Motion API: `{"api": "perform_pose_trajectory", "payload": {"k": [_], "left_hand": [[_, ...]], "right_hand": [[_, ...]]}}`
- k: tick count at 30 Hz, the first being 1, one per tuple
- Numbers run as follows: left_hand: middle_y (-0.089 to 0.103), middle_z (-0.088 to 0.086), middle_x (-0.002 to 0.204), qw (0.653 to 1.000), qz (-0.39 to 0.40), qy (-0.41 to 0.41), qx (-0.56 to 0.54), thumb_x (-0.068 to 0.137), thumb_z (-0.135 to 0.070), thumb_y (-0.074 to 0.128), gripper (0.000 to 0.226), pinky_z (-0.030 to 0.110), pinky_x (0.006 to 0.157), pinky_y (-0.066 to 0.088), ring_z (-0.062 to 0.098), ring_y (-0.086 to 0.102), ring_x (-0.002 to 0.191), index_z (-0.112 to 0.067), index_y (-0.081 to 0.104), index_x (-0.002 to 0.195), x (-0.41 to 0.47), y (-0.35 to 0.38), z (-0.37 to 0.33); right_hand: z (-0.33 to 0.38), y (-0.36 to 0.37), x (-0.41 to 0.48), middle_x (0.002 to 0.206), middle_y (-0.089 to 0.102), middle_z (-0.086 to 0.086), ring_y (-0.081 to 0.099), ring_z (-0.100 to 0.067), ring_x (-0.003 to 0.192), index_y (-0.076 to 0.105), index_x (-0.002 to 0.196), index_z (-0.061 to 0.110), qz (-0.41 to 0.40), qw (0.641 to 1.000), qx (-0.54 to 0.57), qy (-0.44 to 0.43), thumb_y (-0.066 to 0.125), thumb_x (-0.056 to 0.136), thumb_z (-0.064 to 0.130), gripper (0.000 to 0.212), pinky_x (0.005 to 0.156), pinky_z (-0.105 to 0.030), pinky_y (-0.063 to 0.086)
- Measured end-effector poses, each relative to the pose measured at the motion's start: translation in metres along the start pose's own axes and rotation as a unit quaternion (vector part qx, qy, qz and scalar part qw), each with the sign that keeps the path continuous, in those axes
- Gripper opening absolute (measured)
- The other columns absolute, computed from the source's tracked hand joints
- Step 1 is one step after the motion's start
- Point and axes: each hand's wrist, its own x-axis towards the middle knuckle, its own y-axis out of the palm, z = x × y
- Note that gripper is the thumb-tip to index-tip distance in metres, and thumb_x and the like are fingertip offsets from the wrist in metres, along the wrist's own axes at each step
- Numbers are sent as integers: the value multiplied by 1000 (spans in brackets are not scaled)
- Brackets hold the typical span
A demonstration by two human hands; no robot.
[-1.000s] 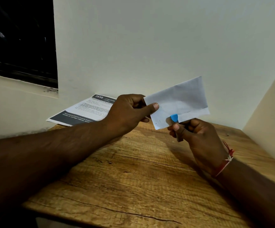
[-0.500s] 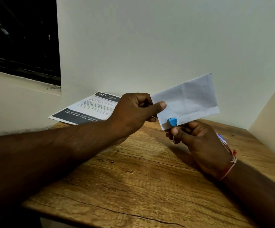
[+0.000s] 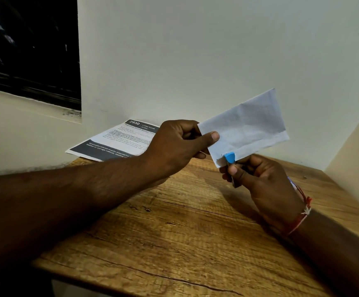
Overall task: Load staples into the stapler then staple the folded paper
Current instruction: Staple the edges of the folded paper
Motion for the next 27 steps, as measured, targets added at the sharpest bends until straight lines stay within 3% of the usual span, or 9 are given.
{"api": "perform_pose_trajectory", "payload": {"k": [5,8,12,15,18,22,24,27], "left_hand": [[88,10,105,1000,3,1,15,100,-21,86,27,37,82,72,28,87,97,-6,83,123,0,1,2],[88,10,103,1000,7,5,25,98,-22,88,28,41,83,73,31,86,95,-7,84,121,-1,1,4],[89,9,103,999,-1,0,39,98,-21,88,30,39,81,73,30,87,92,-6,84,125,1,2,5],[89,12,101,999,-17,-15,29,102,-17,84,23,38,80,73,29,87,87,-6,83,122,5,-2,5],[88,15,97,999,-36,-36,11,104,-17,81,16,35,77,72,26,86,81,-7,82,117,9,-7,5],[88,16,104,997,-28,-68,-7,107,-19,78,29,37,77,71,40,86,95,-5,77,131,10,-9,7],[89,12,107,997,-12,-73,-9,108,-18,76,31,32,75,69,33,87,93,-7,75,137,9,-9,7],[89,7,110,997,8,-73,-14,109,-15,74,32,28,73,68,23,87,92,-12,74,140,6,-6,5]], "right_hand": [[-3,0,2,92,86,0,79,-20,87,81,105,21,-19,999,-42,-3,76,98,20,8,81,-40,64],[-5,1,3,92,86,2,79,-18,87,81,104,24,-18,999,-48,-7,77,98,22,8,80,-39,64],[-6,0,4,95,85,-7,80,-22,89,82,107,16,5,1000,12,-14,79,93,25,17,77,-30,62],[-5,-4,5,98,84,-11,80,-28,89,82,106,15,36,998,50,-5,81,84,31,27,83,-36,62],[-10,-11,10,99,85,4,80,-18,91,84,104,29,30,998,-63,7,88,88,30,17,86,-37,62],[-12,-16,8,96,78,22,70,5,88,80,105,42,76,954,-290,6,90,88,40,19,73,-15,48],[-10,-13,8,99,74,27,65,7,92,80,109,43,84,944,-319,-3,90,88,40,24,72,-11,43],[-12,-10,9,102,75,25,66,5,95,82,109,42,92,944,-316,-1,90,88,42,23,77,-17,46]]}}
